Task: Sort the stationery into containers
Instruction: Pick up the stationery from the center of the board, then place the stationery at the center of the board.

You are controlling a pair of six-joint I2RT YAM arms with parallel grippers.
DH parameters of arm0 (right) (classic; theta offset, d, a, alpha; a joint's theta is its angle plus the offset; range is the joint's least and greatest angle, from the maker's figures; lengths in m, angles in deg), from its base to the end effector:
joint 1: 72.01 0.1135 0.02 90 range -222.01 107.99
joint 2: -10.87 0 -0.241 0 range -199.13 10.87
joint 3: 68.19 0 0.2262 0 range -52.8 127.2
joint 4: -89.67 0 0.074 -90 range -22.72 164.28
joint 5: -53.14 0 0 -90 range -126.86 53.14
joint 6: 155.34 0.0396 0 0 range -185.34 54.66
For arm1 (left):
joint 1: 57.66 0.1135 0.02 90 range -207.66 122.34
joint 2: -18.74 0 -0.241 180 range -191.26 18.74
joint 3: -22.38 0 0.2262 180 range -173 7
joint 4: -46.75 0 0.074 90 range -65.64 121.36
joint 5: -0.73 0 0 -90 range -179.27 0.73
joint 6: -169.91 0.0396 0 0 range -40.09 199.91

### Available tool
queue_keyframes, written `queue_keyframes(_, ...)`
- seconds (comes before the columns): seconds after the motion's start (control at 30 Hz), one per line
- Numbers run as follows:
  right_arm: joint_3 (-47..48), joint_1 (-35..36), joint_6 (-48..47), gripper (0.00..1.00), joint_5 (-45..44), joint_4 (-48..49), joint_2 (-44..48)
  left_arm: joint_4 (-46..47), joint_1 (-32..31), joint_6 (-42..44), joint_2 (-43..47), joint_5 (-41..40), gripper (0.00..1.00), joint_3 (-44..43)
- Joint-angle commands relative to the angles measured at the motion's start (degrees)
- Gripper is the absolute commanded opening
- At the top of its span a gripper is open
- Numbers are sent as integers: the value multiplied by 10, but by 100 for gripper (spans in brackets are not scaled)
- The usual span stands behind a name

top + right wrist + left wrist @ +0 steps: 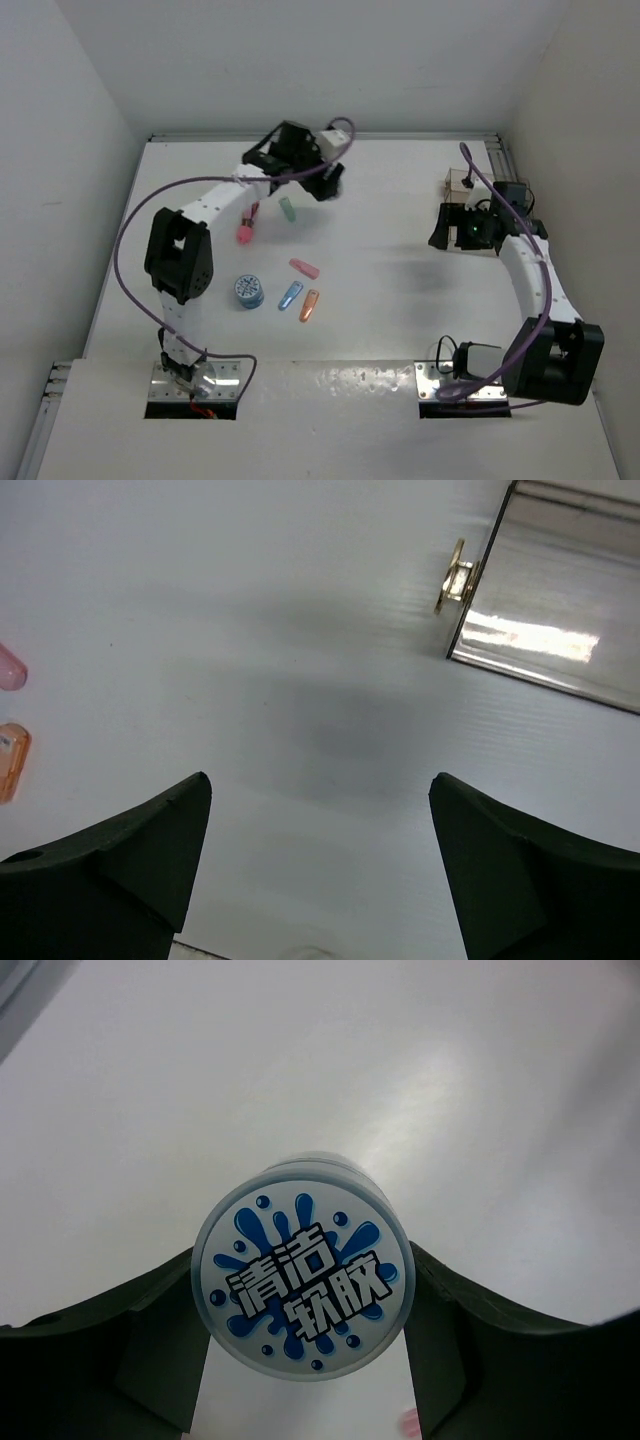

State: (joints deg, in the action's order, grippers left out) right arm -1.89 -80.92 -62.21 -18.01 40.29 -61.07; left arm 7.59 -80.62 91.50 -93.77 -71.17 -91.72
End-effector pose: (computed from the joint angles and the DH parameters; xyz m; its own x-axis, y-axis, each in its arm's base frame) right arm 0.2335 -0.0236 0.2291 -0.8102 0.1793 -0.5580 0.0078 0.9553 0.2956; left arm 0.3882 -0.1778 0.2743 -0.4299 0.3895 -0.8145 0.6981 0.7155 -0.0263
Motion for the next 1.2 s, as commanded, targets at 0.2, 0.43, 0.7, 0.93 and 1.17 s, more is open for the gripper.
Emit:
queue_keyframes(0.2,-12,-32,-76,86,76,31,69,35,-167,-22,-41,90,35,62)
queue_keyframes(0.43,-18,-35,-96,86,75,17,80,47,-213,-29,-99,12,42,22)
queue_keyframes(0.7,-9,-24,-94,88,94,28,73,8,-185,-46,-43,-34,96,-12)
queue_keyframes(0.93,29,76,-63,88,89,70,13,-14,-60,-111,143,50,100,-17)
queue_keyframes(1.17,88,225,-36,99,-5,108,-107,-68,104,-122,254,35,100,68)
